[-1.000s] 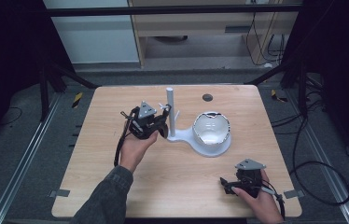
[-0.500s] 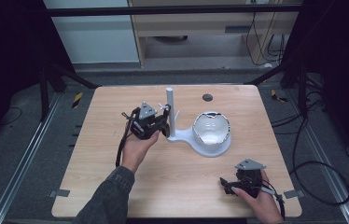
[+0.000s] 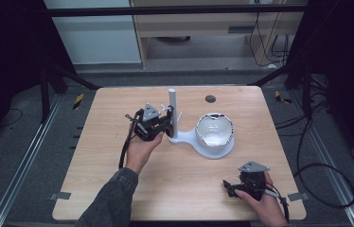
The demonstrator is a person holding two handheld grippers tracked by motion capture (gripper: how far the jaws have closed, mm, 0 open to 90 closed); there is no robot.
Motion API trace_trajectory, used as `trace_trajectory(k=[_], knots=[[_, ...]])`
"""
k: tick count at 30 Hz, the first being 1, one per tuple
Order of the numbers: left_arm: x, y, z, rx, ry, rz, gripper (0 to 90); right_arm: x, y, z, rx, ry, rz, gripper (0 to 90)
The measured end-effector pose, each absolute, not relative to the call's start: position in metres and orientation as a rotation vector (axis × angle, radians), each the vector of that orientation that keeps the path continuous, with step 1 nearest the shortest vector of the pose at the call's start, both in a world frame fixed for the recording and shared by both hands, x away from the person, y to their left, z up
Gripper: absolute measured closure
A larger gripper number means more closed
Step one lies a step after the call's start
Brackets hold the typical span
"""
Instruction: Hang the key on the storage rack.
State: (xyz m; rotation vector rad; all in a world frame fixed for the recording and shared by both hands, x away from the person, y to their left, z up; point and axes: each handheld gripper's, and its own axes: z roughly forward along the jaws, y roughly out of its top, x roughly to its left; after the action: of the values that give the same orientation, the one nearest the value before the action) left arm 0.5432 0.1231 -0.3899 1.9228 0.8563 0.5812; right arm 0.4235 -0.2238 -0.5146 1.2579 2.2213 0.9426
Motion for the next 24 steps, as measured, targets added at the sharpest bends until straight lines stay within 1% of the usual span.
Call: trace_trajectory(k=[12, 19, 24], knots=[[0.5456, 0.1209, -0.393, 1.898, 0.857, 0.577, 78.5, 0.4238, -0.2246, -0.5147, 1.241, 2.228, 0.944, 0.4], [0.5428, 0.1224, -0.3919, 1.887, 0.86, 0.587, 73.0, 0.4238, -0.2246, -0.5147, 1.242, 2.228, 0.944, 0.4], [0.539, 0.1245, -0.3919, 1.892, 0.857, 0.606, 65.2, 0.4238, -0.2246, -0.5147, 1.242, 2.228, 0.943, 0.4]])
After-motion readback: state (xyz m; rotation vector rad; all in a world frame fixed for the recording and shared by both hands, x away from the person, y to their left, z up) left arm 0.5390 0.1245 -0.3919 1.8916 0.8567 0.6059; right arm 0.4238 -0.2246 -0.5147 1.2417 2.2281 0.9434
